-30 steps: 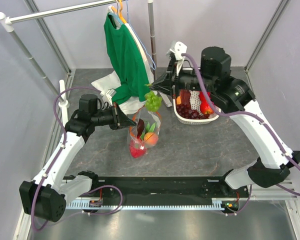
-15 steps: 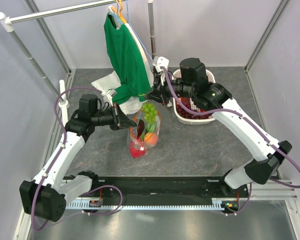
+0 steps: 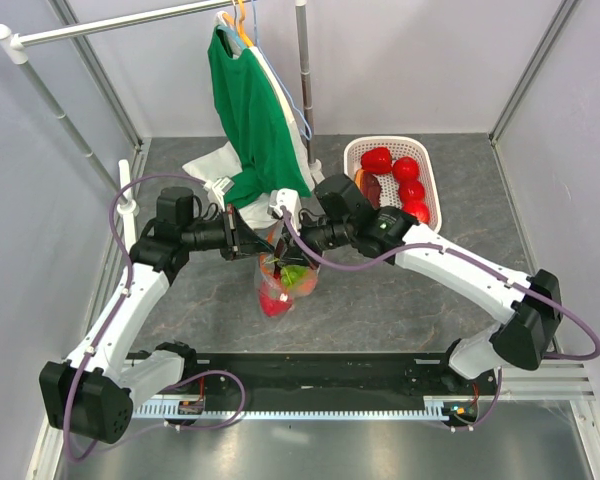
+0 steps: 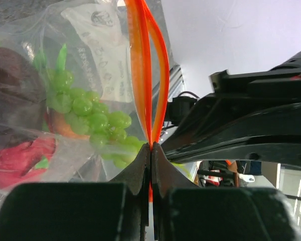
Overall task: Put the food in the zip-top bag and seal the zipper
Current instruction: Place the fake fruit in the zipper food storage bag.
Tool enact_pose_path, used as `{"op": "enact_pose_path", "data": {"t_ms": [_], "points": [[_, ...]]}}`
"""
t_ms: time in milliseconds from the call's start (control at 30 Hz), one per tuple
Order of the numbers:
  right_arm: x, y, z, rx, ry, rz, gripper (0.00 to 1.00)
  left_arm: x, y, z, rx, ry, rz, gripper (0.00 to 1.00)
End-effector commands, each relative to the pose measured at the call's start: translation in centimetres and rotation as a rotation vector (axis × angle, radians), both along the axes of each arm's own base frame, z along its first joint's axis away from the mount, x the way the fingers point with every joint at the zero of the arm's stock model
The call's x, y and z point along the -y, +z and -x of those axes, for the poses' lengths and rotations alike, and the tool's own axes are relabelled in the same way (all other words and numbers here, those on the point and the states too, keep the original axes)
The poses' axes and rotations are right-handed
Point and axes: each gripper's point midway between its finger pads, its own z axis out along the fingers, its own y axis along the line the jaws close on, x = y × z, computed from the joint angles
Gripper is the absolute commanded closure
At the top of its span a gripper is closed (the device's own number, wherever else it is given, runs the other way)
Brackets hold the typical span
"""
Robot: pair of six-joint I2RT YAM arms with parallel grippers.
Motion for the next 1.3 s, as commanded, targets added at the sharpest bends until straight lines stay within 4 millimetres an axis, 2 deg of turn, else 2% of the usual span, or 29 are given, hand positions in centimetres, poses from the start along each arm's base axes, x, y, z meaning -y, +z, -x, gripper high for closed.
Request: {"op": "enact_pose_path", "data": {"t_ms": [0, 233, 333, 433, 533, 600, 633, 667, 700, 767, 867, 1000, 1100, 1267], "points": [[-0.5, 0.1, -1.7, 0.041, -0.057, 0.005, 1.0, 0.4, 2.1, 0.8, 0.029, -0.053, 0.073, 0.98], [0.0, -3.7, -3.2, -0.011, -0.158, 0.105, 1.0, 0.4, 3.0, 1.5, 0.053, -0.067, 0.091, 0.98], [0.2, -4.3, -3.6, -0.017, -0.194, 0.124, 1.0, 0.4, 2.8, 1.7, 0.045, -0.065, 0.092, 0.98], [0.0, -4.8, -4.4, -0.006, -0.244, 0.134, 0.92, 0.4, 2.6, 1.7, 0.034, -0.06, 0.093, 0.98], [-0.2, -5.2, -5.3, 0.045, -0.316, 0.155, 0.92, 0.3, 2.5, 1.3, 0.019, -0.04, 0.091, 0.98], [-0.7, -4.9, -5.5, 0.084, -0.344, 0.15, 0.88, 0.1, 2.5, 1.0, 0.009, -0.027, 0.092, 0.98], [-0.5, -4.7, -6.0, 0.116, -0.37, 0.158, 0.81, 0.1, 2.3, 0.9, 0.002, -0.023, 0.091, 0.98], [-0.9, -4.0, -5.7, 0.136, -0.366, 0.149, 0.6, 0.0, 2.2, 0.8, -0.005, -0.015, 0.089, 0.98], [-0.9, -3.5, -5.6, 0.15, -0.371, 0.144, 0.48, 0.0, 2.1, 0.7, -0.006, -0.012, 0.087, 0.98], [-0.9, -2.3, -5.1, 0.155, -0.355, 0.127, 0.32, -0.1, 1.9, 0.7, -0.005, -0.011, 0.08, 0.98], [-0.3, -0.2, -4.1, 0.156, -0.319, 0.11, 0.27, -0.4, 1.7, 0.6, -0.002, -0.005, 0.069, 0.98], [0.5, 3.2, -3.2, 0.19, -0.278, 0.086, 0.26, -0.7, 1.6, 0.3, -0.005, 0.005, 0.067, 0.98], [1.3, 4.8, -2.7, 0.221, -0.26, 0.091, 0.25, -0.7, 1.4, 0.2, -0.013, 0.005, 0.065, 0.98], [2.8, 6.6, -3.3, 0.255, -0.312, 0.097, 0.24, -0.7, 1.2, 0.0, -0.01, 0.006, 0.059, 0.98]]}}
